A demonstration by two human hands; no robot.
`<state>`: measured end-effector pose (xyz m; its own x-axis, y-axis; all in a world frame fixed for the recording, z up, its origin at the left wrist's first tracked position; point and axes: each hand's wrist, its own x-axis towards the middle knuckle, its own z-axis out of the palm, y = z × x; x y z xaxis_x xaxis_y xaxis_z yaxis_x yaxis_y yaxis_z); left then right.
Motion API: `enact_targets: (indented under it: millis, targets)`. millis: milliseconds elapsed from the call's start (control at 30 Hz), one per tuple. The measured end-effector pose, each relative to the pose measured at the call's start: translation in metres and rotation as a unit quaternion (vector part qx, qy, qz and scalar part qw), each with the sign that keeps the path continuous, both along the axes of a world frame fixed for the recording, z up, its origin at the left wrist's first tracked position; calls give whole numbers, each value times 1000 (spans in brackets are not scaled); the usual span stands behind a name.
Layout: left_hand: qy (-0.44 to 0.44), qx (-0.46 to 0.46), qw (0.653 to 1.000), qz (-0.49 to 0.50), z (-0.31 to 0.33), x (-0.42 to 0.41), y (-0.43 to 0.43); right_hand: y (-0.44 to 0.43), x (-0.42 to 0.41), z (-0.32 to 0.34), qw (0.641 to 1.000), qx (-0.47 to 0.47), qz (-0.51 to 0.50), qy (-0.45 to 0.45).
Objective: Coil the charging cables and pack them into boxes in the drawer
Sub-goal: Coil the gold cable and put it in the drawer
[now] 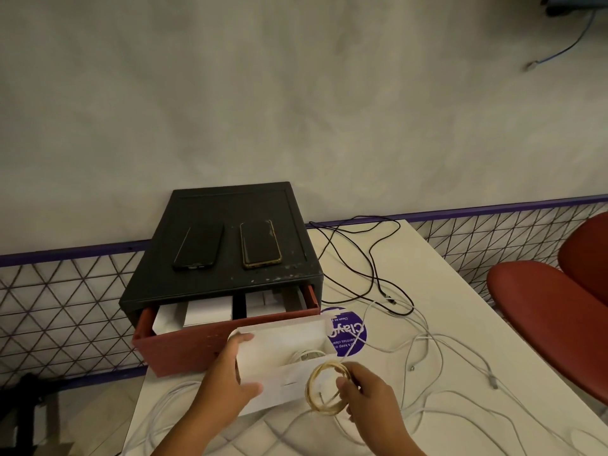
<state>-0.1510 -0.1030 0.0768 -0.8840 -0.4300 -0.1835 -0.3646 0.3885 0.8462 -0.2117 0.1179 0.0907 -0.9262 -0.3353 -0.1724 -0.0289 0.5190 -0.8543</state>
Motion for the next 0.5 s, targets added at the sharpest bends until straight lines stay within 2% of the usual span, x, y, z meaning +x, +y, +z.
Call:
enact_targets:
  millis: [200, 367, 433, 500]
  targets:
    - [13, -10, 999, -43, 28, 5, 16, -8, -9, 40, 984, -12, 51, 172]
    - [22, -9, 997, -73, 43, 10, 27, -17, -13, 56, 931, 48, 140, 335]
    - [23, -15, 997, -79, 46, 13, 29, -19, -14, 58, 909, 85, 167, 372]
    - [24, -23, 996, -84, 49, 16, 30, -18, -14, 60, 910, 77, 160, 376]
